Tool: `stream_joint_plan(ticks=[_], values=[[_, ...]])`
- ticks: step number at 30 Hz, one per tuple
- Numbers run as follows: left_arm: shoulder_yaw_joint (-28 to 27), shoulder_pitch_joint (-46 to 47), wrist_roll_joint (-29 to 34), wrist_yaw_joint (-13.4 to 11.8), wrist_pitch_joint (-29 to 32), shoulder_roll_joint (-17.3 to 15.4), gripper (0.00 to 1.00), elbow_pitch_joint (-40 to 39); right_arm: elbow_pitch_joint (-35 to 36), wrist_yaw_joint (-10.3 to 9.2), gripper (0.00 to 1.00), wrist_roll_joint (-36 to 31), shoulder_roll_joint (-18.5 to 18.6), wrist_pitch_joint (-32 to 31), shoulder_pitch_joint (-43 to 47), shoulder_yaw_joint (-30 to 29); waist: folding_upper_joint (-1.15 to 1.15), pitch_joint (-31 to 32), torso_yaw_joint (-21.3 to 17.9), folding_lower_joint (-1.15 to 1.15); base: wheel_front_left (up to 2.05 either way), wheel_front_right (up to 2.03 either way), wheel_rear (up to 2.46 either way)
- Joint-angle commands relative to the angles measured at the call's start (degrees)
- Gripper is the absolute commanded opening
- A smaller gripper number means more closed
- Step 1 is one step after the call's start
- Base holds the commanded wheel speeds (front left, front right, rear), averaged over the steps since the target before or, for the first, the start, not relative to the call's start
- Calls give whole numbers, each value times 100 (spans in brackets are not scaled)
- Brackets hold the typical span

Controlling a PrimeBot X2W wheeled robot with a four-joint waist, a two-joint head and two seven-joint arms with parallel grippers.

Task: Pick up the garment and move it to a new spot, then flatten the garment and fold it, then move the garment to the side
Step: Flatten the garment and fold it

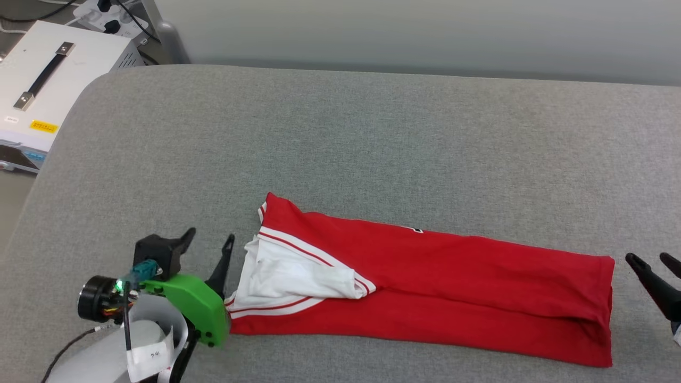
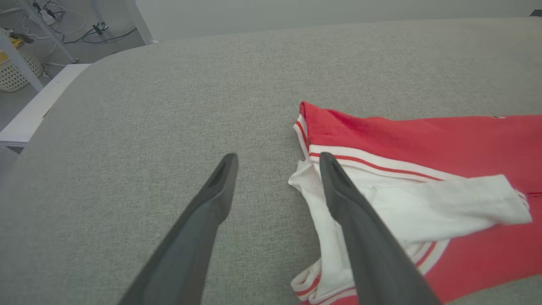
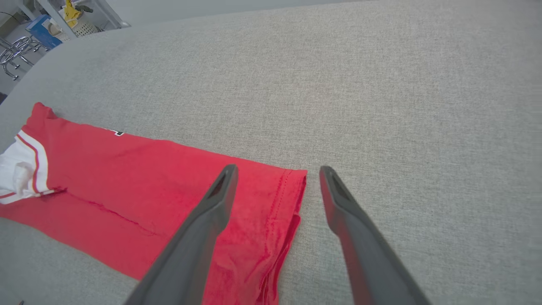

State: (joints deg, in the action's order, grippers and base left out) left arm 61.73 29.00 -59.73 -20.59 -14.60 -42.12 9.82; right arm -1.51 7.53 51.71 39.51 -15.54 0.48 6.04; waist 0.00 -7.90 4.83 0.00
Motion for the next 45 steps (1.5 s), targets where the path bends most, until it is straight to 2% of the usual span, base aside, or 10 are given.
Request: stream_joint_plan(ticks=[1,6,12,20,26,33,34,35,36,45], values=[[-276,-159,276,-137,-35,46,100,-91,-46,-4,100,192,-16,-144,89,-124,0,19,36,0,0,0,0],[-1376,-767,1141,-419,-38,358,100,-395,-323,-4,100,1040,-75,-1090,187,-402,0,-5,119,0,0,0,0],[-2500,-1511,2132,-350,-39,934,100,-477,-751,-4,100,1336,-180,-1812,129,-456,0,-132,250,0,0,0,0],[-3647,-2055,3083,88,-40,1724,100,-371,-1230,-4,100,1362,-546,-2065,-246,-260,0,-290,383,0,0,0,0],[-4203,-2199,3776,516,-40,2291,100,-401,-1398,-4,100,1394,-808,-2093,-481,18,0,-332,478,0,0,0,0],[-4597,-2318,4438,1039,-40,2802,100,-425,-1563,-4,100,1381,-901,-1992,-612,412,0,-298,519,0,0,0,0],[-4658,-2344,4516,1110,-40,2871,100,-422,-1574,-4,47,1361,-885,-1930,-621,460,0,-279,514,0,0,0,0],[-4703,-2368,4575,1169,-40,2918,100,-415,-1586,-4,16,1350,-872,-1875,-625,493,0,-264,507,0,0,0,0],[-4755,-2394,4652,1239,-40,2967,100,-408,-1599,-4,0,1349,-847,-1809,-626,523,0,-245,497,0,0,0,0],[-5083,-2551,5144,1603,-40,3234,100,-337,-1734,-4,0,1450,-402,-1340,-554,464,0,-87,395,0,0,0,0]])
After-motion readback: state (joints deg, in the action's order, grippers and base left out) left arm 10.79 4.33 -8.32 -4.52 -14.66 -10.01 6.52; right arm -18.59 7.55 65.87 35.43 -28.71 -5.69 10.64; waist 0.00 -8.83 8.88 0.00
